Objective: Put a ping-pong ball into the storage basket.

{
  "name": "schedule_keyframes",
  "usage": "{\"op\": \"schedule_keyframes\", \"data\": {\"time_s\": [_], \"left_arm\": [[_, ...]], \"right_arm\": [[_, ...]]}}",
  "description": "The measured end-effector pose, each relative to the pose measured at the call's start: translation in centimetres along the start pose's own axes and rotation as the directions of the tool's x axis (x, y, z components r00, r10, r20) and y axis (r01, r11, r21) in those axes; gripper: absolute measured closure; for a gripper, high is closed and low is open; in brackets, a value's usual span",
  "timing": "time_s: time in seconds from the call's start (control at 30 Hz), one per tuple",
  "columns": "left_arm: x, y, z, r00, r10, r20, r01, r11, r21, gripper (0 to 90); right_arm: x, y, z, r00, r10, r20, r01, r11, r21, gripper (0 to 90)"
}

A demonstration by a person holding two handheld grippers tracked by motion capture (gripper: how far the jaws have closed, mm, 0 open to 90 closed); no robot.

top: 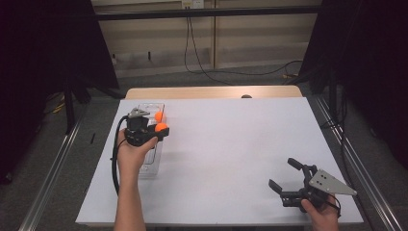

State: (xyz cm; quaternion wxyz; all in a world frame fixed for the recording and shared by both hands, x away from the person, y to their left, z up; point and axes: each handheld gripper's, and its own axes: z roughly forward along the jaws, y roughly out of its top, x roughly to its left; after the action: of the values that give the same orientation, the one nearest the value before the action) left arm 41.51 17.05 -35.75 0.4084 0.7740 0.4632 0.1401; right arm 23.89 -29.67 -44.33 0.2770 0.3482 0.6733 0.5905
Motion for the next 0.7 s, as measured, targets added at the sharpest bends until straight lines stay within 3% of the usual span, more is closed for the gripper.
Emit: {"op": "schedule_keyframes", "data": {"time_s": [0.7], "left_arm": [[1.1, -0.4, -0.5, 0.9992, -0.014, -0.036, 0.014, 0.9999, 0.002, 50.9]], "right_arm": [[0.0, 0.0, 0.0, 1.0, 0.001, 0.001, -0.001, 1.0, -0.001, 2.3]]}}
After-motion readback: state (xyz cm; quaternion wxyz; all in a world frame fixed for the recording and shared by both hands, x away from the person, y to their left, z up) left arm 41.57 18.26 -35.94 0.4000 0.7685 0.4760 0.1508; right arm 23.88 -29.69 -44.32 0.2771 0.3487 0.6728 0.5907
